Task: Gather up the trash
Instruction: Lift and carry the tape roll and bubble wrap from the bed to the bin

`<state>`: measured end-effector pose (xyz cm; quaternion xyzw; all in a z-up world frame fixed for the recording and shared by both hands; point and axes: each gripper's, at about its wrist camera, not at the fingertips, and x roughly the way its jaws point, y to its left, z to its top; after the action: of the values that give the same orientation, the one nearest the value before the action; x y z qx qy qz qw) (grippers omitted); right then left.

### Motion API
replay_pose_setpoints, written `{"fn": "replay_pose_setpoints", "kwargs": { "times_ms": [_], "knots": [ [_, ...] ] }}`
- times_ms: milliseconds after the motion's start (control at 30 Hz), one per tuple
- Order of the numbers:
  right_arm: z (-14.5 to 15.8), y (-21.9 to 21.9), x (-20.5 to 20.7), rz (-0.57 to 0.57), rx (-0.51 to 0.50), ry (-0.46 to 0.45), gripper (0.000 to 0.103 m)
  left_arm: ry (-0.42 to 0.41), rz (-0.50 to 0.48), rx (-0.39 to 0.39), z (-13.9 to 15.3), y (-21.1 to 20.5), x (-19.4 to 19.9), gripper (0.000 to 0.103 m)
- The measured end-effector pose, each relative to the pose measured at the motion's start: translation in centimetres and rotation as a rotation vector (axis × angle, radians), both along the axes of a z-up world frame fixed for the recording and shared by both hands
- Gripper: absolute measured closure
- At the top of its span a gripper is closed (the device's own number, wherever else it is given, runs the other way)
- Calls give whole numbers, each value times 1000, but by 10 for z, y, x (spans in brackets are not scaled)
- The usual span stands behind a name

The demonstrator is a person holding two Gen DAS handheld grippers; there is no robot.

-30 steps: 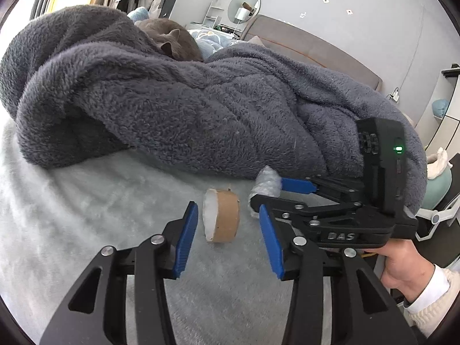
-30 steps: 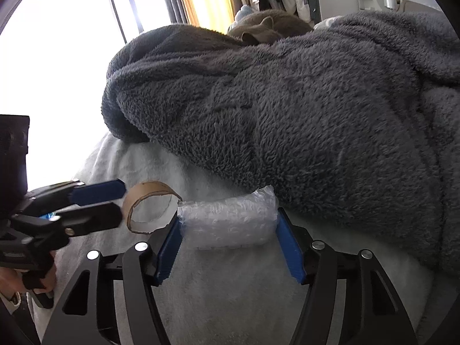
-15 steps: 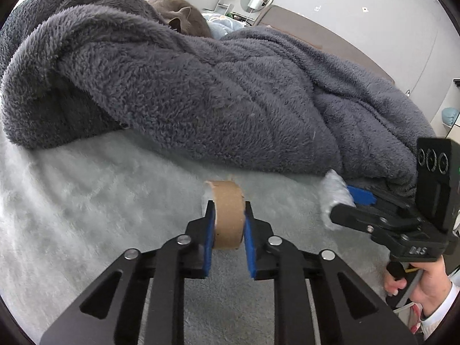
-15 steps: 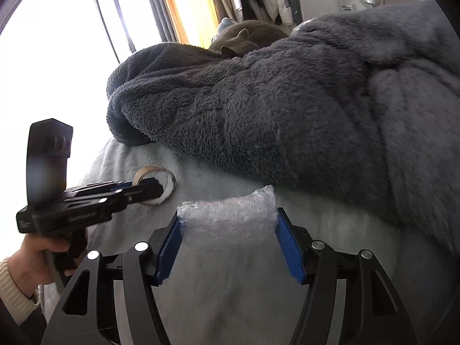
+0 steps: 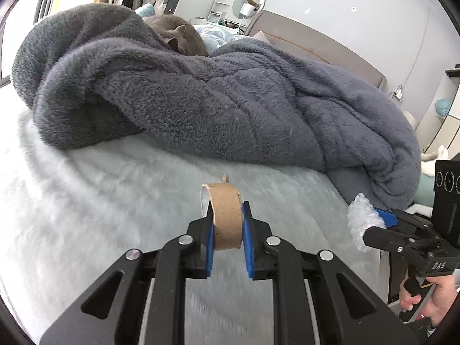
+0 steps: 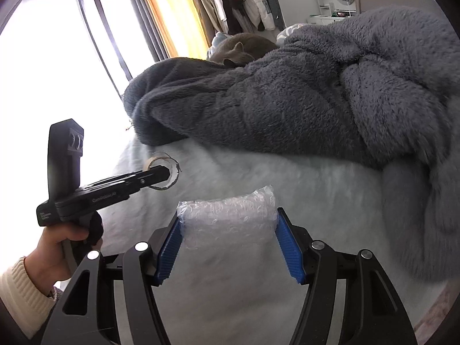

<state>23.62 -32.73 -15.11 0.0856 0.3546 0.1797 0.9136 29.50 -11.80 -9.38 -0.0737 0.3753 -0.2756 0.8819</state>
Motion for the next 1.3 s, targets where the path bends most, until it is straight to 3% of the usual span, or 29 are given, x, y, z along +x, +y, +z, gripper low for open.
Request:
{"fn": "replay_pose_setpoints", "kwargs": {
  "times_ms": [567,800,1300],
  "knots": [
    [18,47,-65,-77,49,-23,39,-5,49,76,13,80,-80,84],
    [14,105,-75,28,-15,-24,39,10,114,131,7,118,-106,84],
    [8,209,-83,193,-50,-26,39,57,237,226,-12,192,-128,84]
  ]
}}
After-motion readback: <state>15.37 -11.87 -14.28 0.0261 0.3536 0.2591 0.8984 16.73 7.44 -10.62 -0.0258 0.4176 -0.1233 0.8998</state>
